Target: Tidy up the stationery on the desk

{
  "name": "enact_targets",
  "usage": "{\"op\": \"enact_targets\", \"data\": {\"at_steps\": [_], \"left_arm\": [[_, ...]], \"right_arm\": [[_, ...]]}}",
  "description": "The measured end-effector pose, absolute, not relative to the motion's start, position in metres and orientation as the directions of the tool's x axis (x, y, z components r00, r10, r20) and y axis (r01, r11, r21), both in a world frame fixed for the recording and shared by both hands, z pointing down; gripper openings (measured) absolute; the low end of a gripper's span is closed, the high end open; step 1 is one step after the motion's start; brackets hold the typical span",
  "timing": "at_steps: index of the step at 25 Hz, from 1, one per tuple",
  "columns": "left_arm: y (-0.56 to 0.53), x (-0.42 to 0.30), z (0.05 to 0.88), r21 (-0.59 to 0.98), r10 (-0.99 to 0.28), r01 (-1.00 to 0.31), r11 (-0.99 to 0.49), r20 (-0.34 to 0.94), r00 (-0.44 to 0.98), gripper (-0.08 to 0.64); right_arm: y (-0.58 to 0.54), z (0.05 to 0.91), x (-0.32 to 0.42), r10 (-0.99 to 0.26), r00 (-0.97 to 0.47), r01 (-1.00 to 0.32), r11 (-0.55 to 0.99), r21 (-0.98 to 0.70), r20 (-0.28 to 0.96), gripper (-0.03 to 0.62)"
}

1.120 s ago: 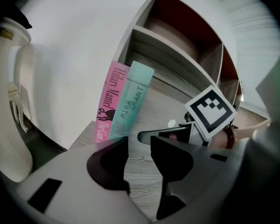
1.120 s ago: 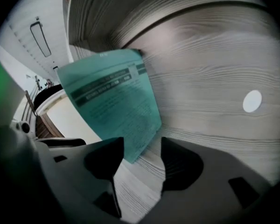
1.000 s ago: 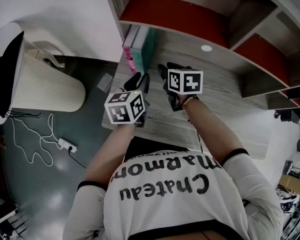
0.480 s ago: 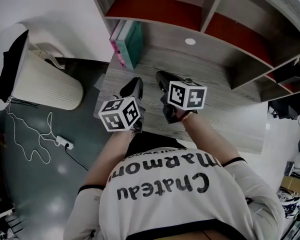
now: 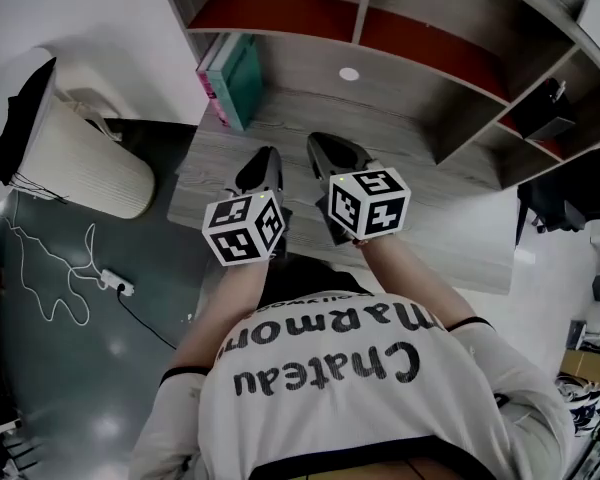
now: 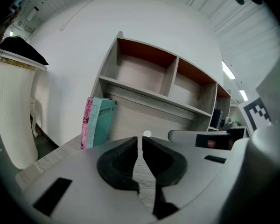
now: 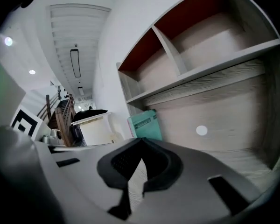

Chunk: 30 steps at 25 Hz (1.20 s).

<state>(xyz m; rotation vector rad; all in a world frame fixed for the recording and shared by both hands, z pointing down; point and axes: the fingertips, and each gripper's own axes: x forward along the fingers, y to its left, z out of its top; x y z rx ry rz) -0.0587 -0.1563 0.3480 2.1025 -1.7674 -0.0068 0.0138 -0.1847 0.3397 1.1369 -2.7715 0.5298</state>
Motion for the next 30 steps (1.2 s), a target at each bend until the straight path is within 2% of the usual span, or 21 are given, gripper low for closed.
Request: {"op": "enact_targets", "data": {"at_steps": [13,30], "left_arm": [[-0.122,-0.026,0.355,0.251,-0.956,-0.959,-0.133,0.223,0.192,0.04],[-0.11,-0.017,0.368,0.252,-0.948,-0.959,-0.132,0.25,0.196,0.04]], "right_arm": [[-0.154,0.37,0.063,-0.693,-0.66,-0.751,0.611,-0.25,0.29,0.015],[-0.143,0.391,0.081,-0.689,-0.638,-0.769,0.588,-0.25,0.344,0.015]]}}
